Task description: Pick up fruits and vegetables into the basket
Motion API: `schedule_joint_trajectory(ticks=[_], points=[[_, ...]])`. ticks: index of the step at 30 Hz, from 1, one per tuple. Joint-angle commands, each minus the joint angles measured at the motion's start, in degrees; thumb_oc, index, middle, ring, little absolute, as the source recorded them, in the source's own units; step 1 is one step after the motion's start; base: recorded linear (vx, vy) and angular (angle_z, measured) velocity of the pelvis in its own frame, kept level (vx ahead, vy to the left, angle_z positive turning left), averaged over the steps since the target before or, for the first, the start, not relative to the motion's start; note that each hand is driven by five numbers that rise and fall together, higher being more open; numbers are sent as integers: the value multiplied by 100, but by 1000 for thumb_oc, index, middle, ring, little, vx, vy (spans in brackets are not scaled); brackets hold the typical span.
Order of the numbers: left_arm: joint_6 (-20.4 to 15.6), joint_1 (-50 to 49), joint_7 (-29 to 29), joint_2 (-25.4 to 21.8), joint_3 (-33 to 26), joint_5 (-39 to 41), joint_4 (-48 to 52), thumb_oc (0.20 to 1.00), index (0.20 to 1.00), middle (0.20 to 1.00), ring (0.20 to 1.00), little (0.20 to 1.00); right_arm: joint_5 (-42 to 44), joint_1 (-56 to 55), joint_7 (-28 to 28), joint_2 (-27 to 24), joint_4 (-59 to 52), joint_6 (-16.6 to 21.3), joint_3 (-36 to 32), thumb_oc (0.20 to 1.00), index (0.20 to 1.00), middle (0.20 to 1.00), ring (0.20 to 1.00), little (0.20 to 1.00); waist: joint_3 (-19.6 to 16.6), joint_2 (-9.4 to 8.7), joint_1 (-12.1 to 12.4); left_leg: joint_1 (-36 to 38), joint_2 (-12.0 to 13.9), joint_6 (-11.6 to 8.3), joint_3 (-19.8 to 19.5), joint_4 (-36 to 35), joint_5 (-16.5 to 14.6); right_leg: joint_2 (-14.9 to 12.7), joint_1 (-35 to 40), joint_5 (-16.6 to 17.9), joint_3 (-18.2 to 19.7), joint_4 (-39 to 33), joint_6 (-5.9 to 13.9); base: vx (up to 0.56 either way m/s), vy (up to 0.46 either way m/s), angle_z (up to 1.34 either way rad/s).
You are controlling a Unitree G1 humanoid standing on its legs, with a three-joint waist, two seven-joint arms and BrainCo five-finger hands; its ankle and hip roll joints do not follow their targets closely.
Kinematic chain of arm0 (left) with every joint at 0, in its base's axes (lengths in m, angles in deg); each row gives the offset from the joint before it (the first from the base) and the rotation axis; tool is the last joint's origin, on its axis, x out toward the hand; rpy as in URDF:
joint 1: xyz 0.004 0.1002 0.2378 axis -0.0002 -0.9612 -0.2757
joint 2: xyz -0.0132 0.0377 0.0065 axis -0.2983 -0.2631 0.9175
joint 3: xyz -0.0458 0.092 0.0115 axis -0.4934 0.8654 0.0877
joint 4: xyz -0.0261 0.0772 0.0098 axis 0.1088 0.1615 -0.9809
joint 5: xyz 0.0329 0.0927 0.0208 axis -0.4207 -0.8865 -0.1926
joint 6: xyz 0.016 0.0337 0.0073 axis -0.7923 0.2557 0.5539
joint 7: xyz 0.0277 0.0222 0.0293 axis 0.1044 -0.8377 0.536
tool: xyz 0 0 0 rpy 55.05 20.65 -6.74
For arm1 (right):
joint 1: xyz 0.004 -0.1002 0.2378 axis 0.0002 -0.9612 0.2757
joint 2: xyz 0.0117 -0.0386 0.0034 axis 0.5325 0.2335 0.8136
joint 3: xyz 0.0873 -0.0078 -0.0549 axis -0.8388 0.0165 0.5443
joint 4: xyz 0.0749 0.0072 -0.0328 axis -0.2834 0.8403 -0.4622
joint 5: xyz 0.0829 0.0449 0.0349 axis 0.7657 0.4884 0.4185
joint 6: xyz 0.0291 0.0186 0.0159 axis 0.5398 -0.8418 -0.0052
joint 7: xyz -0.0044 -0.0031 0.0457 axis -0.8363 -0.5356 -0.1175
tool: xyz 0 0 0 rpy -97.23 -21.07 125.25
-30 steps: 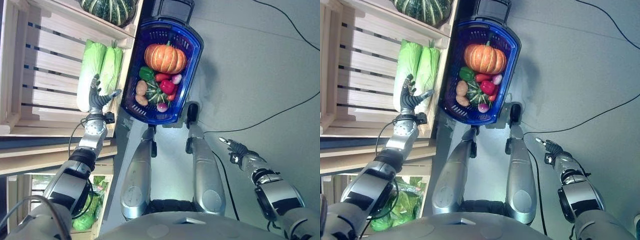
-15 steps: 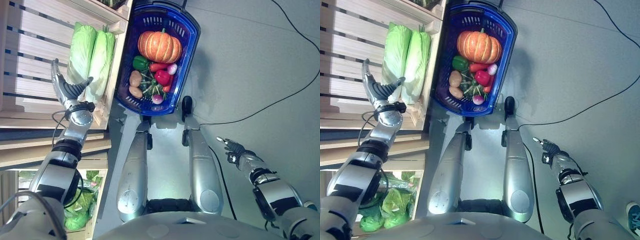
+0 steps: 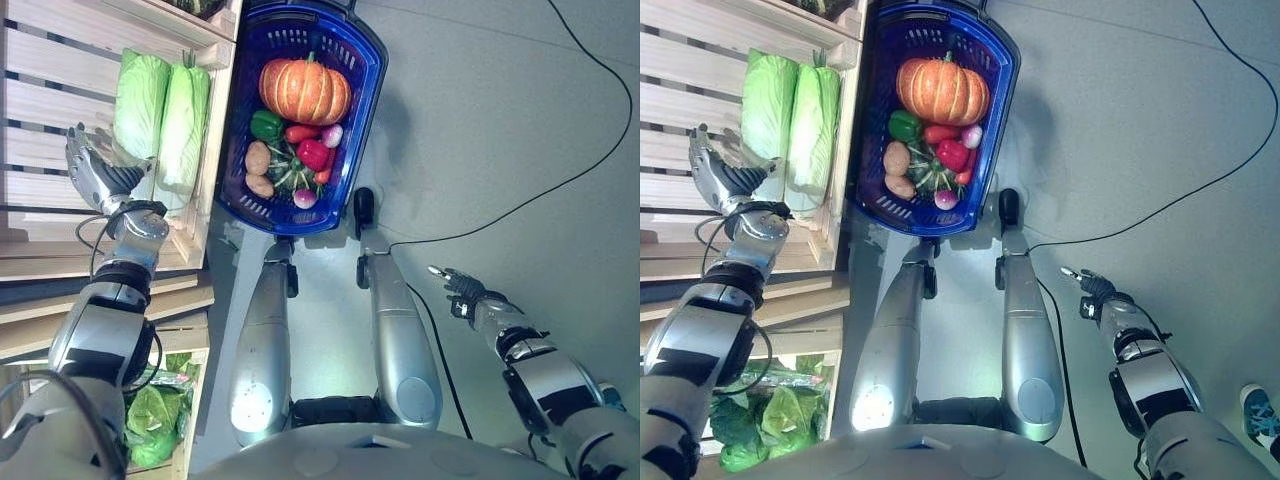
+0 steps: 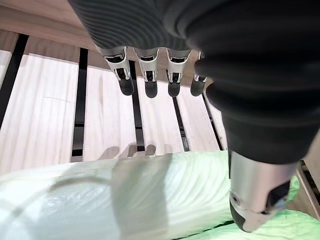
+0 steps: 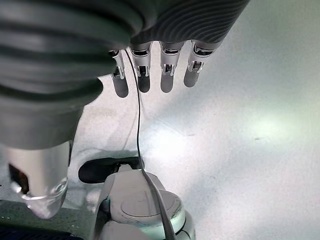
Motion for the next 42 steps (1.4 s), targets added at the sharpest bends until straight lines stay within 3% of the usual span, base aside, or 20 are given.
schedule_joint_trajectory(ticks=[1,8,15,29,33,42], points=[[304,-128,-491,-364,-136,269,-263,1000,1000,1000,1000,1000,132,-296,56,-241,4,-77,230,1000,1000,1000,1000,1000,-237,26,40,-322,-157,43,101,138,-101,199,24,-896,-250,648,-60,0,8,-7],[718,-7,-1263,-341,-2,697,-727,1000,1000,1000,1000,1000,125,-198,99,-317,-7,-112,268,1000,1000,1000,1000,1000,-237,-6,-29,-422,-128,39,146,153,-86,224,-84,-883,-237,664,-55,-1,22,-3],[812,192,-1853,-353,140,893,-1119,1000,1000,1000,1000,1000,135,-122,141,-393,-2,-112,291,1000,1000,1000,1000,1000,-237,-29,-88,-483,-115,35,173,105,-43,236,-159,-856,-242,640,-48,-3,8,-2],[1245,308,-1422,-366,28,1028,-1474,1000,1000,1000,1000,1000,253,-37,134,-386,-30,-135,370,1000,1000,1000,1000,1000,-237,-103,-87,-578,-98,12,162,68,4,257,-244,-850,-256,612,-60,0,0,0],[1305,305,-1552,-324,42,1005,-1472,1000,1000,1000,1000,1000,307,-51,107,-366,-77,-146,399,1000,1000,1000,1000,1000,-237,-125,-77,-598,-100,15,146,54,18,265,-271,-847,-273,622,-61,0,0,0],[1405,461,-1561,-259,299,403,-1591,1000,1000,1000,1000,1000,359,75,155,-385,-45,-207,446,1000,1000,1000,1000,1000,-237,-187,-85,-642,-82,-3,158,18,43,278,-317,-815,-288,588,-45,0,0,0]])
